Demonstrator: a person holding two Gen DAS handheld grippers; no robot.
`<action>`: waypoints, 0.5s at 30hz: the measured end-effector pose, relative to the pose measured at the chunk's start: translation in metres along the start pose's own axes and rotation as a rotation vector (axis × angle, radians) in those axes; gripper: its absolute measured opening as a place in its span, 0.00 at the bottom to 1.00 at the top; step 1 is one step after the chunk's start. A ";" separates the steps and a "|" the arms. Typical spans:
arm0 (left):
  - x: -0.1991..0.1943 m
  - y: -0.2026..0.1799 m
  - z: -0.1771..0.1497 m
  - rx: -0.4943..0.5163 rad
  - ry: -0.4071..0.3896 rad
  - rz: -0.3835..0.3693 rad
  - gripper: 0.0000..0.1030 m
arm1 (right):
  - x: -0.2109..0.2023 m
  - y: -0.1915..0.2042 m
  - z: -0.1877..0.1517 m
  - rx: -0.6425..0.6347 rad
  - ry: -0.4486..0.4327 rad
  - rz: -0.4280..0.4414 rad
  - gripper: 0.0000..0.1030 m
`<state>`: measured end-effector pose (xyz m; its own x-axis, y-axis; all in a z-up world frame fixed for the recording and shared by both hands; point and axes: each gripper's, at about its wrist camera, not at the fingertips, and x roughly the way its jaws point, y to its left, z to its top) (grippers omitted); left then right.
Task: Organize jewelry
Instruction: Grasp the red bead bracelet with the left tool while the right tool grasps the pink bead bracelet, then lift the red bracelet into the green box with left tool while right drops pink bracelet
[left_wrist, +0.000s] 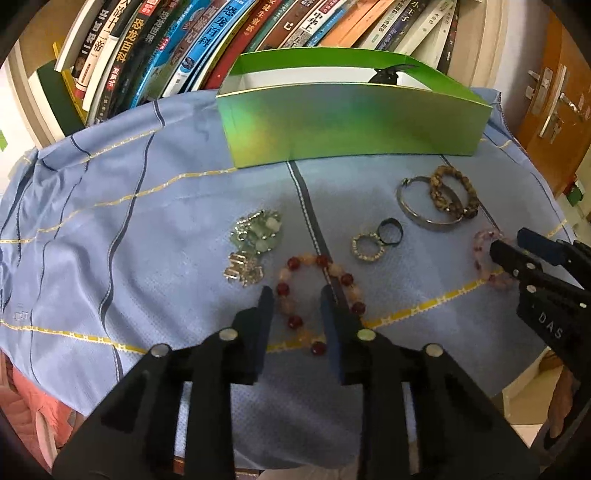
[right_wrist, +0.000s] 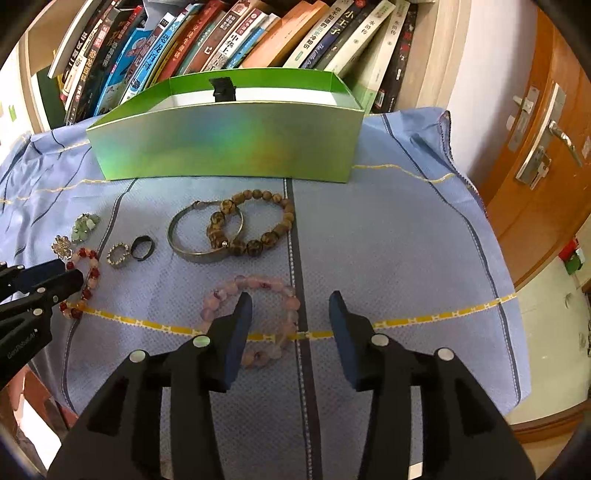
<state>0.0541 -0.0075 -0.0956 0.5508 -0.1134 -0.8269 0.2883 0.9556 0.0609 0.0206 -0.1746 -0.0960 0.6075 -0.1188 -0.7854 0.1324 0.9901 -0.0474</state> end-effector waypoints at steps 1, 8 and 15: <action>0.000 0.001 0.000 -0.007 -0.001 0.002 0.33 | 0.000 0.001 0.000 0.001 0.000 0.008 0.36; -0.002 -0.002 0.000 0.008 -0.005 -0.035 0.15 | -0.001 0.011 0.000 -0.010 -0.001 0.058 0.08; -0.006 -0.007 -0.001 0.018 -0.008 -0.042 0.08 | -0.009 0.008 0.000 0.008 -0.019 0.070 0.08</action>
<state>0.0478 -0.0126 -0.0918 0.5440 -0.1551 -0.8246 0.3248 0.9451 0.0365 0.0165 -0.1653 -0.0891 0.6305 -0.0504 -0.7745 0.0951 0.9954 0.0126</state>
